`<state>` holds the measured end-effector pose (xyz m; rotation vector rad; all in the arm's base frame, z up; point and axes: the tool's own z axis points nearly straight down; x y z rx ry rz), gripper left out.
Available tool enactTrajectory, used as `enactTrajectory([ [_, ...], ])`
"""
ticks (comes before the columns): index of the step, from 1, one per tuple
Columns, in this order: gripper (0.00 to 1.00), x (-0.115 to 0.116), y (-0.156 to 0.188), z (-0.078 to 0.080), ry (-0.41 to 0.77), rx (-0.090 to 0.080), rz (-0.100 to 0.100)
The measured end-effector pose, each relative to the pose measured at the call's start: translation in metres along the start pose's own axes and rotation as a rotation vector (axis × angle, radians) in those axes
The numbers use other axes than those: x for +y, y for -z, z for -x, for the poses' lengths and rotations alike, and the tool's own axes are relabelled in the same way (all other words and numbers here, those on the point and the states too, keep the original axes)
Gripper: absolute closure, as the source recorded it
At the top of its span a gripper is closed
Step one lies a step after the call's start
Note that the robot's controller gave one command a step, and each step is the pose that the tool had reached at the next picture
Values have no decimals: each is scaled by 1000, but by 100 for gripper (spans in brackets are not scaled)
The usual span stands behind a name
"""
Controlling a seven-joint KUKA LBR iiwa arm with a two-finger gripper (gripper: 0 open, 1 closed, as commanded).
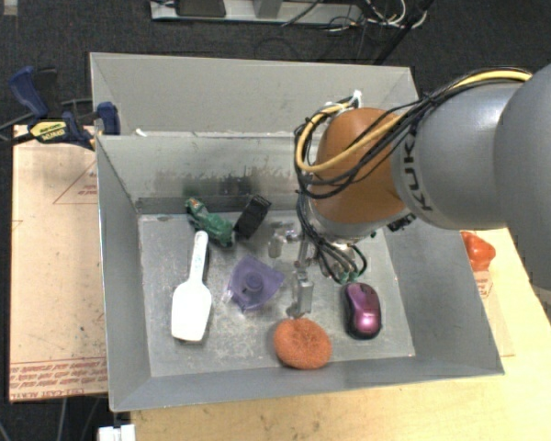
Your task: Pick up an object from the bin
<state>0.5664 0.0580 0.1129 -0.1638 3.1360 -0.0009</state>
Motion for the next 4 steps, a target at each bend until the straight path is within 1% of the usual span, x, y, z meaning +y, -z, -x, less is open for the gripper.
enactTrajectory([
  [1,0,38,-33,7,65,-3,5],
  [2,100,41,-39,19,4,-8,3],
  [4,100,41,-36,18,4,-7,3],
])
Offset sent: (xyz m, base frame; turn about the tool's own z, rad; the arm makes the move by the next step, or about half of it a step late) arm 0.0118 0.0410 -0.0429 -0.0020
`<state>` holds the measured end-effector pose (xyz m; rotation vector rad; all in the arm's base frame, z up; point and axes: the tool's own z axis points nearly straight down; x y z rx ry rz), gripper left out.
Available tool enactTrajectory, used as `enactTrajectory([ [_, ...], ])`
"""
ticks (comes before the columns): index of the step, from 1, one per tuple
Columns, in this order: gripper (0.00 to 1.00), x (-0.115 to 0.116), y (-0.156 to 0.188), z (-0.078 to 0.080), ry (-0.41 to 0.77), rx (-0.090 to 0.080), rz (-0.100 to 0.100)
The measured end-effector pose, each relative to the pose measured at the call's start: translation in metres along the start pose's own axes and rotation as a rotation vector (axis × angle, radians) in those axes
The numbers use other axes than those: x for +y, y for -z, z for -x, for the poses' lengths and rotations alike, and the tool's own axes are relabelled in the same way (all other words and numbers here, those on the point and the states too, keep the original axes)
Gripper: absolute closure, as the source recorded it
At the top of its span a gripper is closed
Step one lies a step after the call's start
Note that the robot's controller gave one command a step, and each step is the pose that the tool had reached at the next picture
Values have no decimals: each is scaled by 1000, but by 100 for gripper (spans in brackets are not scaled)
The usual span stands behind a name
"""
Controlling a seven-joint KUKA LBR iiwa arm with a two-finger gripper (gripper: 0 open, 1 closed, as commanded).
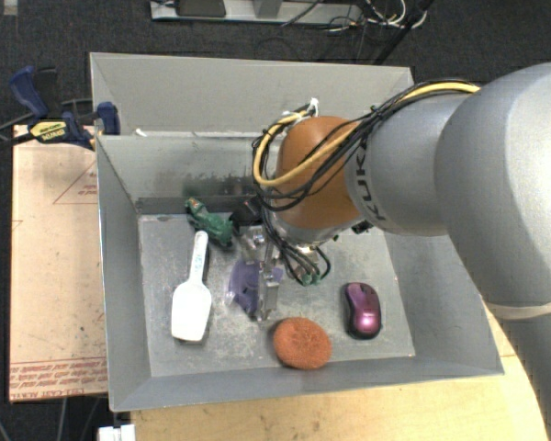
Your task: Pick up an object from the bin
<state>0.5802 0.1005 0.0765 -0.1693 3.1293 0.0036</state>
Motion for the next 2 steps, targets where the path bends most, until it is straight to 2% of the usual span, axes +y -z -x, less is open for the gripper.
enactTrajectory([
  [1,100,0,15,-1,0,2,0],
  [2,100,0,30,1,0,-3,0],
])
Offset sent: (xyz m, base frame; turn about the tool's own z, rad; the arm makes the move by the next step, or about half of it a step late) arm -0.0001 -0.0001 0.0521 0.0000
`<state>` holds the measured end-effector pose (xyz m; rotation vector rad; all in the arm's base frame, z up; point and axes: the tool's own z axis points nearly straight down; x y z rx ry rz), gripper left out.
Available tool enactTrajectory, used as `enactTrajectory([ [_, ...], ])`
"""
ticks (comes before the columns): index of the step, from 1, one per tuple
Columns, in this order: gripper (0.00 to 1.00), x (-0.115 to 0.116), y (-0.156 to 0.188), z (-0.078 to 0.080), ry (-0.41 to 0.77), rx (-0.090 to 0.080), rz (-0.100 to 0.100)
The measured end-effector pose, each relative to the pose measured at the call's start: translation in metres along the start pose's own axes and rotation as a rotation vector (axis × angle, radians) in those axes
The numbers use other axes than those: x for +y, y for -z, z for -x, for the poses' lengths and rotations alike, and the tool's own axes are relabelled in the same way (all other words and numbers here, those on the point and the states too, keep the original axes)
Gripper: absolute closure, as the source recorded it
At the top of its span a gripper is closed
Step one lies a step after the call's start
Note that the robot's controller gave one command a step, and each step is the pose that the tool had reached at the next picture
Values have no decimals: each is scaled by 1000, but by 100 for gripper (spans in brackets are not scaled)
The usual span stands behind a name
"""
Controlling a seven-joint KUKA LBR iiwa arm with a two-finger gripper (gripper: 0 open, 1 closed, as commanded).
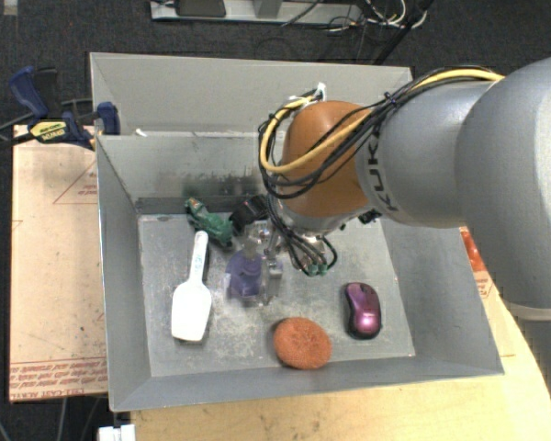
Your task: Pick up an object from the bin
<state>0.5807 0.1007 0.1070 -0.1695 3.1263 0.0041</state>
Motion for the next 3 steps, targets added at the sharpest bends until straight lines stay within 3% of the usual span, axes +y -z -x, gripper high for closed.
enactTrajectory([
  [3,100,0,35,-2,0,8,0],
])
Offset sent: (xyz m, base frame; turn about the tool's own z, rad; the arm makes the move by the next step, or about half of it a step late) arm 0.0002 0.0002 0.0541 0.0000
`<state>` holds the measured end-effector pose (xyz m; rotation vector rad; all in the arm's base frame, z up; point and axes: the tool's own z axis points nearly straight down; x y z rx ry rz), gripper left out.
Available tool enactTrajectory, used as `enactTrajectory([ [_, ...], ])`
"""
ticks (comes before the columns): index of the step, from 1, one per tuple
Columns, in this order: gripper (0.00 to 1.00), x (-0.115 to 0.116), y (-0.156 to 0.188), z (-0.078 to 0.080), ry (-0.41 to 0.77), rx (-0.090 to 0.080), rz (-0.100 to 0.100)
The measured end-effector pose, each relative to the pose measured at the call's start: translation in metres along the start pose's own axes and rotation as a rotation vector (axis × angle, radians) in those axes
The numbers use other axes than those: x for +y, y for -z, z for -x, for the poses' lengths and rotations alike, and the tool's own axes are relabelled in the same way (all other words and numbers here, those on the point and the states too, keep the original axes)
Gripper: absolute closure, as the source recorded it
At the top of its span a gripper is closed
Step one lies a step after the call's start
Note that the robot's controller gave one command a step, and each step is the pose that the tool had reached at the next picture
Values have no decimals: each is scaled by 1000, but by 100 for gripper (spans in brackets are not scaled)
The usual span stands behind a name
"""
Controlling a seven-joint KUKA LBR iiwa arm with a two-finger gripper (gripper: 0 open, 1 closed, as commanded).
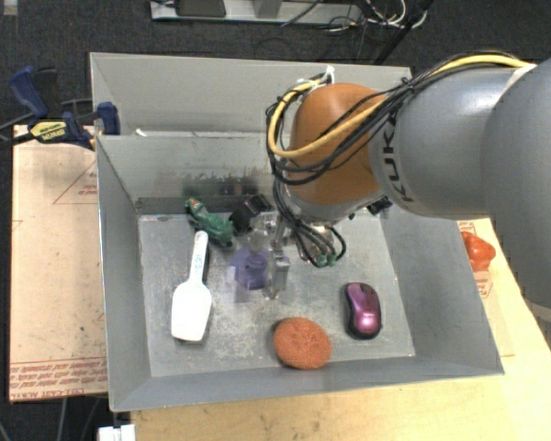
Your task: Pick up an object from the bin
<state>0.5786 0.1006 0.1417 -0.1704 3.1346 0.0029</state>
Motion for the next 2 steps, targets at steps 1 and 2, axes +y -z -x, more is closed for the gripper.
enactTrajectory([
  [1,100,0,20,1,0,-4,0],
  [2,100,0,35,2,0,-9,1],
])
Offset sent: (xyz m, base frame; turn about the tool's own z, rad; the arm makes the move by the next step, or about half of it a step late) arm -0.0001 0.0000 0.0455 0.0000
